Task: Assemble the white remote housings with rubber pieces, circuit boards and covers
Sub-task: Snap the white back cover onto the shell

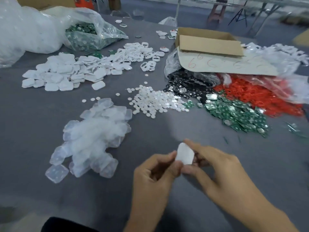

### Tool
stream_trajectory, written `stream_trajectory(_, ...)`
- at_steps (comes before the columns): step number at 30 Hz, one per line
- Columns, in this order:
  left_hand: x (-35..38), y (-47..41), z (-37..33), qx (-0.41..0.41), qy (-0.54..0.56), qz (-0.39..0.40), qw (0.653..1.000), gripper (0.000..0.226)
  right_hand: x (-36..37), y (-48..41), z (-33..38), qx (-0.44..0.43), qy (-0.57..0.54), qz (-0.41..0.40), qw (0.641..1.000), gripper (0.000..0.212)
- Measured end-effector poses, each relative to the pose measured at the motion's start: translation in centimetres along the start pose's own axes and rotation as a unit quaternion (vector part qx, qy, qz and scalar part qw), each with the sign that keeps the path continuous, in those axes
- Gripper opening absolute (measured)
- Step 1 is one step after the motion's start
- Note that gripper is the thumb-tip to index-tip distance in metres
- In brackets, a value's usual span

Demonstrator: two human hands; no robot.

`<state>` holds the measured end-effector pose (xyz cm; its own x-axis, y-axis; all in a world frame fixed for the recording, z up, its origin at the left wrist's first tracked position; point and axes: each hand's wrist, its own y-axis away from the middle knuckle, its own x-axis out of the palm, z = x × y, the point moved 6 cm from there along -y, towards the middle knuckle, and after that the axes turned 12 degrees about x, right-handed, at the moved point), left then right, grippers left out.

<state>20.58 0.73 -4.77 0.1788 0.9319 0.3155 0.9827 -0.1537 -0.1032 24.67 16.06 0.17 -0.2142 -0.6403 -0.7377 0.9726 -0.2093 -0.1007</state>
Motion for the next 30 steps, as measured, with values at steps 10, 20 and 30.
stream_trajectory(10,4.1,2.2,3.1,0.163,-0.414,0.106,0.889,0.049,-2.2,5.8,-8.6,0.174,0.016,-0.095,0.98,0.04)
stream_trajectory(20,5.0,1.4,3.8,0.135,-0.477,0.135,0.858,0.067,-1.7,5.8,-9.7,0.201,0.112,-0.065,0.971,0.051)
stream_trajectory(30,2.1,0.0,3.8,0.146,-0.487,0.162,0.846,0.07,-2.4,5.2,-9.4,0.15,0.116,0.058,0.98,0.058)
